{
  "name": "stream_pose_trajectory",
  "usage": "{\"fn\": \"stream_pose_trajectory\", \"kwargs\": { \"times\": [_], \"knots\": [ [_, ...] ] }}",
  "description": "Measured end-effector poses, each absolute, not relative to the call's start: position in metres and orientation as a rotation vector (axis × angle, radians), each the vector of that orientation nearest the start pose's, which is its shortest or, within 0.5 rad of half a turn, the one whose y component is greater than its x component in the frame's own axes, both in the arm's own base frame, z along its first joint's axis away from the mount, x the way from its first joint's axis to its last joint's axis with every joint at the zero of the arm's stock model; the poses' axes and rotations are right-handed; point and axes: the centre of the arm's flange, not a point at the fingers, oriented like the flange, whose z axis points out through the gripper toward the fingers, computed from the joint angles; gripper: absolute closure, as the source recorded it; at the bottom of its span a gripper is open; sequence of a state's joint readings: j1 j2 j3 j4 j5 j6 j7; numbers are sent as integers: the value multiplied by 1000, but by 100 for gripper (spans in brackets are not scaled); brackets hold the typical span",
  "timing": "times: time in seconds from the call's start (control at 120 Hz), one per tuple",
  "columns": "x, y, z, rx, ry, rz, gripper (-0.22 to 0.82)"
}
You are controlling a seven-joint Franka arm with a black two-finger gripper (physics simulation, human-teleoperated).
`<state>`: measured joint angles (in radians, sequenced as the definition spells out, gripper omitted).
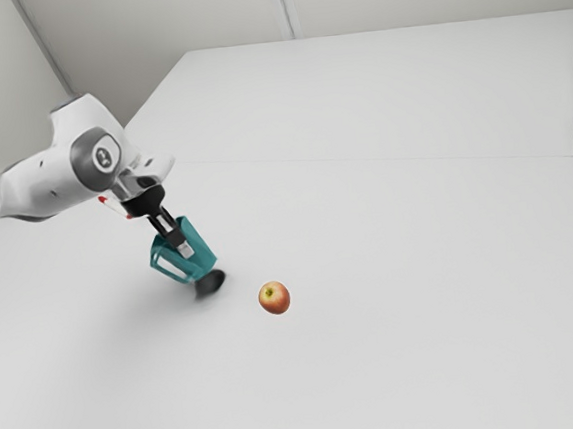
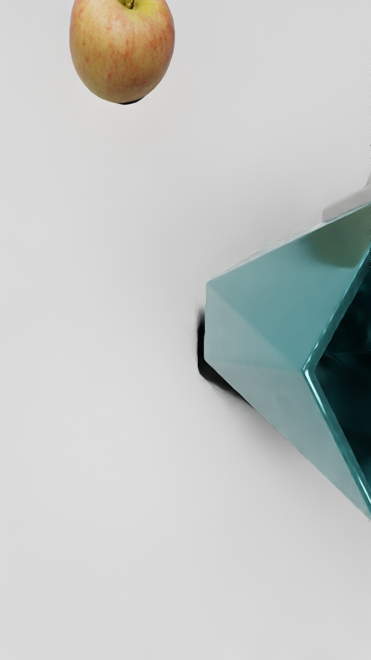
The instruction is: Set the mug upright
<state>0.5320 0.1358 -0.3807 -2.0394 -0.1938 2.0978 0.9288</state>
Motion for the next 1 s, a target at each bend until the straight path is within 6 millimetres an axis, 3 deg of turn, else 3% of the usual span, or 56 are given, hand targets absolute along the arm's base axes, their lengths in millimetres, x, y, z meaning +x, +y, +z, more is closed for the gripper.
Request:
{"fn": "stream_pose_trajectory", "kwargs": {
  "times": [0.325, 1.0],
  "knots": [
    [558, 37, 376, -3024, 946, -19, 79],
    [548, 20, 345, -3118, 510, 118, 79]
  ]
}}
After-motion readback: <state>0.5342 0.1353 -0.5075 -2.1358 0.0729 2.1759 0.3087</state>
